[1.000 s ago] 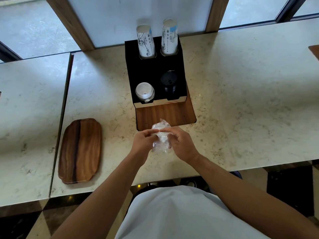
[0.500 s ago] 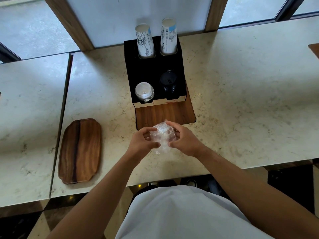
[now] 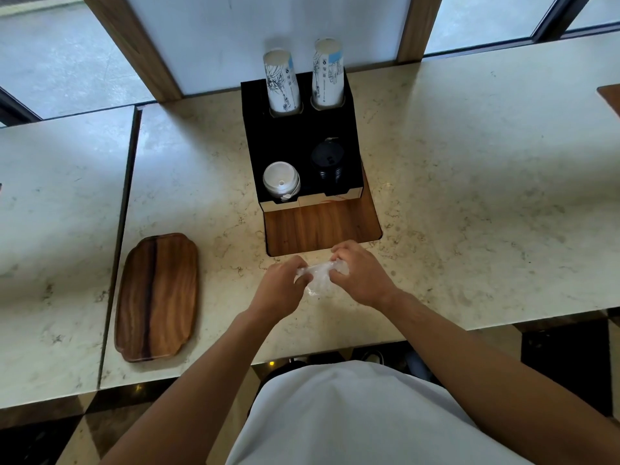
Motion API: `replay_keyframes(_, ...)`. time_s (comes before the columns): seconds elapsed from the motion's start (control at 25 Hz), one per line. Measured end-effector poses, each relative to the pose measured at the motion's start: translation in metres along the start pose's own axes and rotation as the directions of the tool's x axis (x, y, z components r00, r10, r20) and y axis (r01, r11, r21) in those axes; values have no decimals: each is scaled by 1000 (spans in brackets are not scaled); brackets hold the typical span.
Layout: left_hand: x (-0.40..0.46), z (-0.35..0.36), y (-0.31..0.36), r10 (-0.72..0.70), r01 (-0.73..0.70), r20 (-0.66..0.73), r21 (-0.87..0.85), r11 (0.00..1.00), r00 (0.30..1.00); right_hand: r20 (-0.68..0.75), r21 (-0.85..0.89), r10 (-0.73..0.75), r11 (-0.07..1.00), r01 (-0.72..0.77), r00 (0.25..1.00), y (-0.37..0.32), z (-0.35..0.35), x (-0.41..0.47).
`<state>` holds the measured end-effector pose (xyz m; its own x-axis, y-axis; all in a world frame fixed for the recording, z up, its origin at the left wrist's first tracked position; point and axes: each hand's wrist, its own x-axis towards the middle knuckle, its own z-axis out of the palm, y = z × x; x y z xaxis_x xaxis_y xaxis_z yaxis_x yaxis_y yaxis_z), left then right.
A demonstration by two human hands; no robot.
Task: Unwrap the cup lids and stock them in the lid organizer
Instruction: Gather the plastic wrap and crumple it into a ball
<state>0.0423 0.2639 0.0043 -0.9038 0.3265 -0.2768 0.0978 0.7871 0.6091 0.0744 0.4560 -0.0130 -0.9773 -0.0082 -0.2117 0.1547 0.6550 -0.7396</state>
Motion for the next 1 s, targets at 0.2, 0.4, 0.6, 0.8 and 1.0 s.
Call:
replay_keyframes(0.2, 1, -3, -5, -14, 19, 58, -100, 995, 998, 35, 186, 91, 978, -96, 995, -2, -3, 1)
replay_keyframes(0.4, 1, -5, -14, 14, 21, 166, -209, 978, 986, 133, 251, 111, 957, -142, 985, 0, -4, 0)
replay_keyframes(0.6, 7, 4, -8, 66, -7, 217, -264, 964, 974, 112, 331, 153, 926, -182, 982, 13, -2, -18)
replay_keyframes(0.8, 13, 34, 17, -46, 218, 319, -526, 822, 947, 60, 744, 457, 572, -345, 888, 37, -3, -59)
replay_keyframes(1.0, 7, 74, 42, -33, 326, 445, -600, 730, 895, 116, 872, 501, 362, -330, 858, 55, 5, -111)
